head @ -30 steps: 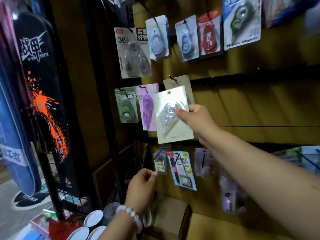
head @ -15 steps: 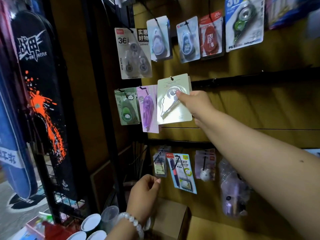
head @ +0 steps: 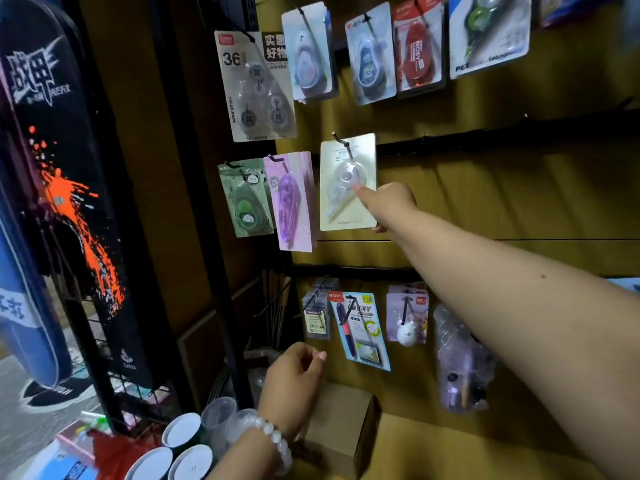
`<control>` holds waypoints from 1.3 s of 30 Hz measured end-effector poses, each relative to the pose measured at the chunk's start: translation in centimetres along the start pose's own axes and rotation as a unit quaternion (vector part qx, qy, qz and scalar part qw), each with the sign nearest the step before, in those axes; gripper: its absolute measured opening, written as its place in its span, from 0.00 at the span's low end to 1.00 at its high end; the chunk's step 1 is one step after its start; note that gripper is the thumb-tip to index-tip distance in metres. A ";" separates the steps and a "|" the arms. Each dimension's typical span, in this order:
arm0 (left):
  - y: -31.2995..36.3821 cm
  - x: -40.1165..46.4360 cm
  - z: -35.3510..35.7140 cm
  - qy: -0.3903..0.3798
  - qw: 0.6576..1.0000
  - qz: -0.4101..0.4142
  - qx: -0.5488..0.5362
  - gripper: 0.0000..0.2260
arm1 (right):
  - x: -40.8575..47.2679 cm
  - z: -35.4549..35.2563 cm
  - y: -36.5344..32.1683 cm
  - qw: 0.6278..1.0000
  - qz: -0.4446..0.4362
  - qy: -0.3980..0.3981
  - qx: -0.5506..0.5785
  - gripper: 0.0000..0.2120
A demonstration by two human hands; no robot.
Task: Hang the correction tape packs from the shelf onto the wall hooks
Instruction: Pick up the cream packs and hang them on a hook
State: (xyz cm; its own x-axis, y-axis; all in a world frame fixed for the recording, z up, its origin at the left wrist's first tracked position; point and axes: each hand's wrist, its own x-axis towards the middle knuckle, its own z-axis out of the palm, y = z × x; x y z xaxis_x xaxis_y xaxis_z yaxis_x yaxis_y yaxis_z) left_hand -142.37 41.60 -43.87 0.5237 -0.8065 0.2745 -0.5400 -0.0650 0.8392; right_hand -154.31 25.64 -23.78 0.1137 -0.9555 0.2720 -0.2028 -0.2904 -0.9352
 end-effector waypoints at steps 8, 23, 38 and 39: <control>0.4 -1.0 1.5 -0.023 0.999 0.008 0.035 0.07 | -4.4 -1.1 6.1 0.993 0.022 -0.114 -0.017 0.16; -3.1 -4.4 6.8 -0.142 0.964 -0.010 0.225 0.08 | -14.9 -3.6 24.1 0.928 0.005 -0.203 -0.313 0.17; -10.0 -5.8 15.6 -0.268 0.929 -0.059 0.248 0.08 | -14.4 -11.0 41.4 0.878 0.288 -0.159 -0.349 0.17; -10.4 -5.8 16.3 -0.275 0.926 -0.062 0.250 0.08 | -14.4 -11.0 42.4 0.874 0.296 -0.157 -0.351 0.18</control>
State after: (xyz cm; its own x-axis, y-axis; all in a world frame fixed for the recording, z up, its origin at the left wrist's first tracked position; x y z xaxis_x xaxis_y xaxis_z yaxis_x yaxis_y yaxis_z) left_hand -150.54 37.39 -61.83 0.2607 -0.9434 -0.2051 -0.8082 -0.3295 0.4881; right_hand -175.23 26.51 -64.87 0.0252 -0.9197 -0.3917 -0.8516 0.1855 -0.4903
